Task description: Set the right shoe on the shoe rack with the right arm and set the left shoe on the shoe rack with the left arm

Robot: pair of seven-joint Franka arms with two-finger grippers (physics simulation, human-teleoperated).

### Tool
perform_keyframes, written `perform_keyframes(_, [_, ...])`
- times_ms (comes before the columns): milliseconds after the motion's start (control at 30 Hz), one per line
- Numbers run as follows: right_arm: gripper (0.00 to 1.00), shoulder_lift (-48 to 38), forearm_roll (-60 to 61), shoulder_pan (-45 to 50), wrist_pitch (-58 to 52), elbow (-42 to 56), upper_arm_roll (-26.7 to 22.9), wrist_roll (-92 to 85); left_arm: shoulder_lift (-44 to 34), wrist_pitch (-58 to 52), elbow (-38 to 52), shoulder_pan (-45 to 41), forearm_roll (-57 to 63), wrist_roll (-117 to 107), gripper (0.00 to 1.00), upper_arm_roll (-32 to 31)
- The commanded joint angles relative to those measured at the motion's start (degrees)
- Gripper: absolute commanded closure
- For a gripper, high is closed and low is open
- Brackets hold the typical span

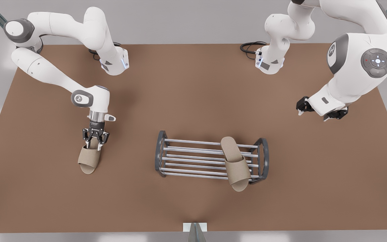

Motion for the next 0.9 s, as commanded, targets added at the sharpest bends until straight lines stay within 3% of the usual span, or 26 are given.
perform_keyframes(0, [0.28,0.0,-2.3,0.2,-0.1,0.2,-0.1,0.0,-0.1,0.2,0.0,0.0,0.0,0.6,0.0,0.0])
perform_keyframes(567, [0.24,0.2,-2.3,3.5,-0.1,3.1,-0.9,0.2,-0.1,0.1,0.0,-0.1,0.0,0.6,0.0,0.0])
perform_keyframes(633, [0.15,0.3,-2.3,4.6,-0.1,4.0,-1.8,0.3,-0.1,0.1,0.0,-0.1,0.0,0.6,0.0,0.0])
perform_keyframes(867, [0.13,0.4,-2.3,5.8,-0.1,4.9,-2.2,0.3,-0.1,0.1,0.0,-0.1,0.0,0.6,0.0,0.0])
